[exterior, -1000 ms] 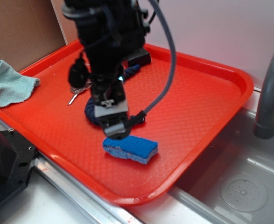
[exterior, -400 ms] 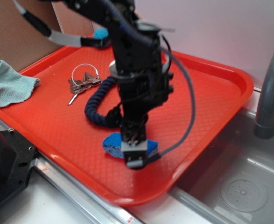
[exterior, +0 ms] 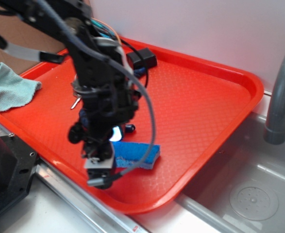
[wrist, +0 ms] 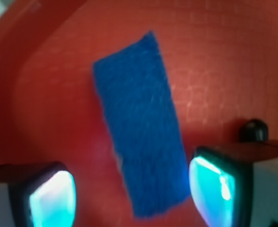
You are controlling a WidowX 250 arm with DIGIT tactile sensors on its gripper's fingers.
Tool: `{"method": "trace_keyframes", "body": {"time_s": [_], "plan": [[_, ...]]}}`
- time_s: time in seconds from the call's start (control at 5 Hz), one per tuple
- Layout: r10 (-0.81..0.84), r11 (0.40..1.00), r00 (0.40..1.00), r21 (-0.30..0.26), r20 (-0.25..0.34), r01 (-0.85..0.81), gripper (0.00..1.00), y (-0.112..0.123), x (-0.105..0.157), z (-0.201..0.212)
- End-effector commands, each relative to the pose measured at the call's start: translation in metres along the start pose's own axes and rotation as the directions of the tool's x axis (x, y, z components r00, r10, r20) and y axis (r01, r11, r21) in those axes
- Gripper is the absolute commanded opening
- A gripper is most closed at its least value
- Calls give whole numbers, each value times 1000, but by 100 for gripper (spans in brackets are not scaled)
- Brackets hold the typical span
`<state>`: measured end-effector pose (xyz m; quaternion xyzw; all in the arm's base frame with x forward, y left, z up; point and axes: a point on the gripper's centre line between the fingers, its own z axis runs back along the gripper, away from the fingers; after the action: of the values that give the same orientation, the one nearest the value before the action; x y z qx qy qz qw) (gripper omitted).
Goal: Grab the blue sponge.
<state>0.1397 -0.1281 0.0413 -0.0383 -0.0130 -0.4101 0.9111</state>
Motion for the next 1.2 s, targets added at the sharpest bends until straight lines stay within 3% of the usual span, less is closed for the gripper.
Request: {"method": "trace_keyframes", "body": {"time_s": [0.0, 0.4, 0.6, 0.8, 1.0], "plan": [[-3, 1000, 1000, 3, 17, 3, 100, -7, 5, -6], [43, 999, 999, 19, -33, -43, 100, 4, 31, -28], [83, 996, 996, 9, -30, -83, 0, 13, 32, -22], [136, 991, 991, -11, -6, -136, 0, 26, 23, -3], [251, 968, 968, -16, -21, -252, 0, 43, 5, 34]]}}
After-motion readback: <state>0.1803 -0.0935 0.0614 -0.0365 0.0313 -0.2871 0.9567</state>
